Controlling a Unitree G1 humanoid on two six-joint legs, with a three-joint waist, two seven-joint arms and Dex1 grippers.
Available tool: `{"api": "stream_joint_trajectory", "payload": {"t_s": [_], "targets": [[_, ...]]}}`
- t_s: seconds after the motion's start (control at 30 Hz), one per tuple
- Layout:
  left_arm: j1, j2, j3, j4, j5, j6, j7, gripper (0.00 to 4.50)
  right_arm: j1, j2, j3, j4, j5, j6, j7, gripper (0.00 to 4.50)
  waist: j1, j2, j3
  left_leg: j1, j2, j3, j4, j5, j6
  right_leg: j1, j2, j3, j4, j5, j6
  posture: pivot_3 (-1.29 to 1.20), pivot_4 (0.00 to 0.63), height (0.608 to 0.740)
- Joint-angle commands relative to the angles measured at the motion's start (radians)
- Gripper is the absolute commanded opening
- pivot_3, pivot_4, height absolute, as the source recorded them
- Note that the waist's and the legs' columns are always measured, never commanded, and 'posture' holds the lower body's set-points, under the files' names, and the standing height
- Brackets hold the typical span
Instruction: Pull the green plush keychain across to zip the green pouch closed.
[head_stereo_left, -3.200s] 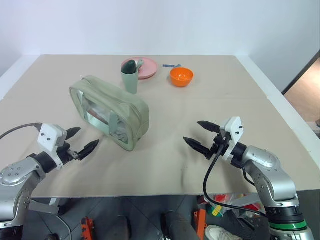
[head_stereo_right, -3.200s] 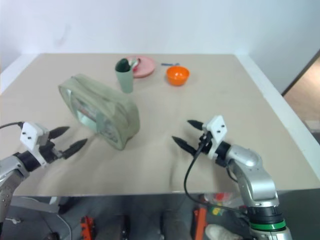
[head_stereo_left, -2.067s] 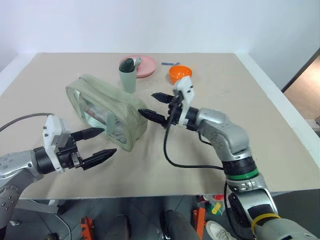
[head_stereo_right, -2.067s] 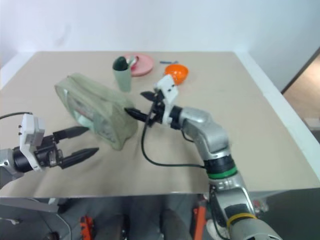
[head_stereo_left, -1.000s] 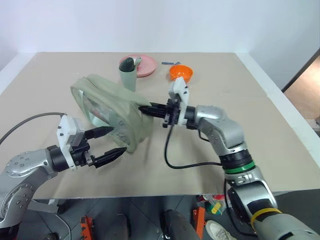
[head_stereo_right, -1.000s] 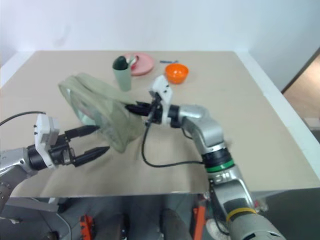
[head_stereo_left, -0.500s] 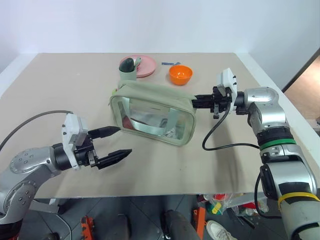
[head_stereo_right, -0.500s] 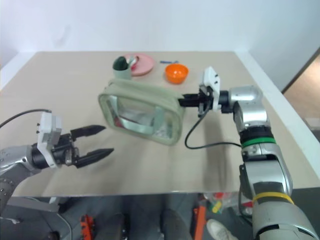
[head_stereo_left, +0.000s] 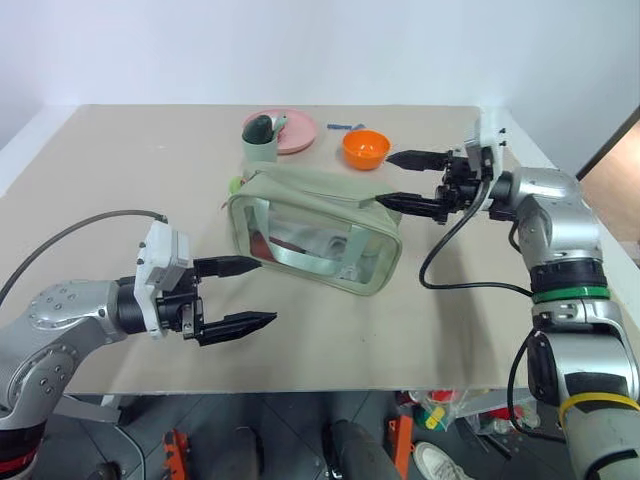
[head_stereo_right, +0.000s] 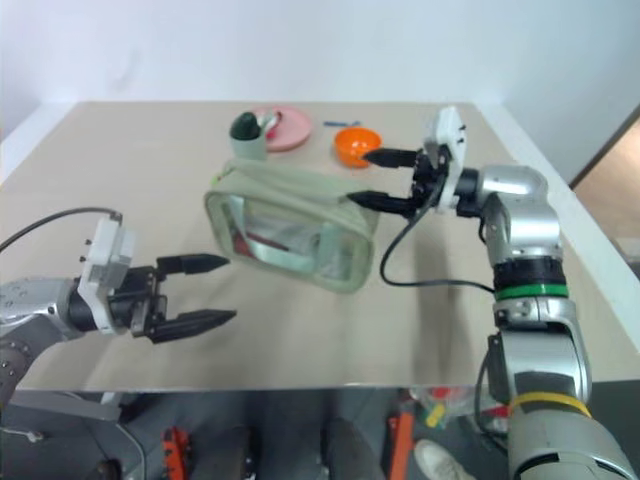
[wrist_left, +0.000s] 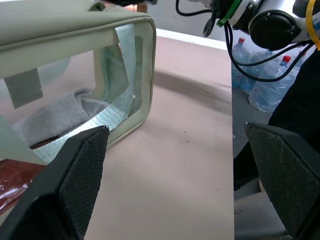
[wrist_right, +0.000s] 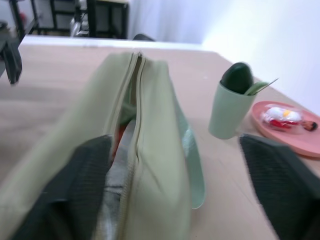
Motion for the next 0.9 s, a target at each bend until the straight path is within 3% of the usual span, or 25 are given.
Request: {"api": "stream_joint_trajectory", "payload": {"t_s": [0.03,0.17,0.3,0.43,0.63,0.73,0.9], "targets": [[-0.021,0.016,-0.007,-0.003,0.011,-0.01,-0.028,4.5,0.049,-0.039,-0.089,-0.195,0.08,0.113,-0.084,4.42,0.0,0.0,0.0,0.0,0.0,0.001,0.0,0.0,0.0,0.0,0.0,0.0,0.0,0.0,0.0,0.0,0.15,0.74],[-0.051,0.022,-0.02,0.016,0.01,-0.003,-0.047,4.5,0.195,-0.057,-0.164,-0.501,0.17,0.248,-0.219,4.42,0.0,0.0,0.0,0.0,0.0,0.0,0.0,0.0,0.0,0.0,0.0,0.0,0.0,0.0,0.0,0.0,0.15,0.74],[-0.071,0.03,-0.026,0.033,0.014,-0.001,-0.07,4.5,0.334,-0.012,-0.155,-0.722,0.205,0.31,-0.36,4.42,-0.004,0.0,0.0,0.001,0.001,0.0,0.0,0.0,0.0,0.0,0.001,0.0,0.001,0.0,0.0,0.0,0.15,0.74],[-0.093,0.022,-0.044,0.045,0.026,-0.002,-0.076,4.5,0.429,0.041,-0.11,-0.772,0.135,0.259,-0.458,4.42,-0.003,0.001,0.0,0.002,0.001,0.0,0.001,0.0,0.0,0.001,0.002,0.0,0.001,0.001,0.0,0.0,0.15,0.74],[-0.101,0.012,-0.058,0.048,0.038,-0.009,-0.071,4.5,0.498,0.065,-0.036,-0.73,0.056,0.175,-0.481,4.42,-0.003,0.0,0.0,0.002,0.0,0.003,0.004,0.001,0.0,0.001,0.001,0.003,0.001,0.001,0.001,0.0,0.15,0.74],[-0.099,0.009,-0.058,0.044,0.039,-0.007,-0.064,4.5,0.51,0.071,-0.027,-0.717,0.04,0.147,-0.48,3.62,-0.003,0.001,0.0,0.002,0.0,0.002,0.004,0.001,0.0,0.001,0.001,0.003,0.001,0.002,0.001,0.0,0.15,0.74],[-0.087,0.008,-0.053,0.042,0.045,-0.007,-0.056,4.5,0.511,0.087,-0.027,-0.712,0.057,0.131,-0.483,1.85,-0.003,0.001,0.0,0.002,0.0,0.002,0.003,0.001,0.0,0.001,0.001,0.002,0.001,0.002,0.001,0.0,0.15,0.74]]}}
